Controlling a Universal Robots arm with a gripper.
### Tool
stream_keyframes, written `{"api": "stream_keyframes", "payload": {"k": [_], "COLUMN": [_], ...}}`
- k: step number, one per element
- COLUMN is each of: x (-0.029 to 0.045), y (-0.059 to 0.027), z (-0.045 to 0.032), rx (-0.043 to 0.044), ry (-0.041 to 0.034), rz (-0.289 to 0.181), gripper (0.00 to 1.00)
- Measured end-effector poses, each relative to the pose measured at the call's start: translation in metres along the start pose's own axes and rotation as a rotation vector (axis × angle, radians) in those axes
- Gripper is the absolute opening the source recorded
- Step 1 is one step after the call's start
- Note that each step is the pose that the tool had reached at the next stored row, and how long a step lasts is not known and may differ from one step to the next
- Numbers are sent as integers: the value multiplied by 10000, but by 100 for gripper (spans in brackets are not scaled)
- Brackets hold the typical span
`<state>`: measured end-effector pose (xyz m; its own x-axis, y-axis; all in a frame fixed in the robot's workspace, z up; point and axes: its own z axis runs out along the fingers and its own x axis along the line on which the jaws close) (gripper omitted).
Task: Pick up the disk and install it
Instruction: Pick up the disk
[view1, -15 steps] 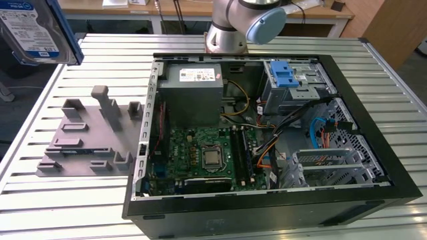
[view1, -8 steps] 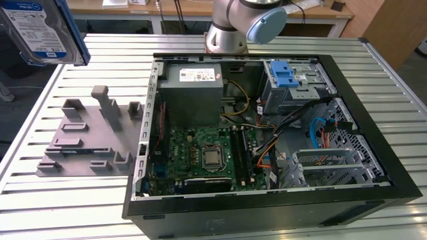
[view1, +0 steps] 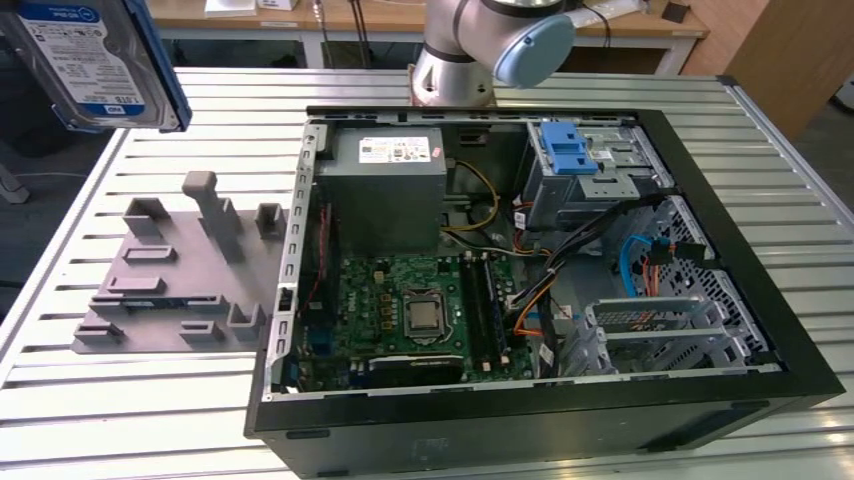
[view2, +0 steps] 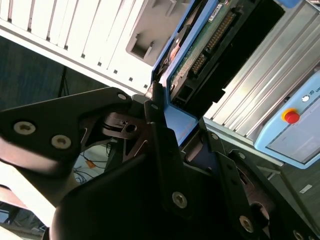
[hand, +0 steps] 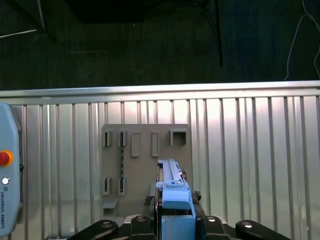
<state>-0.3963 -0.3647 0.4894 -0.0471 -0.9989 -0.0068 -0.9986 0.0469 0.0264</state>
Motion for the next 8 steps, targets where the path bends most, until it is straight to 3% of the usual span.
{"api": "stream_keyframes", "payload": {"k": [4, 8], "x": [-3, 3], "y": [-76, -97], "z": [-2, -2], "rx": [0, -1], "ry": [0, 0], "rz": [-1, -1], "gripper": [36, 36]}}
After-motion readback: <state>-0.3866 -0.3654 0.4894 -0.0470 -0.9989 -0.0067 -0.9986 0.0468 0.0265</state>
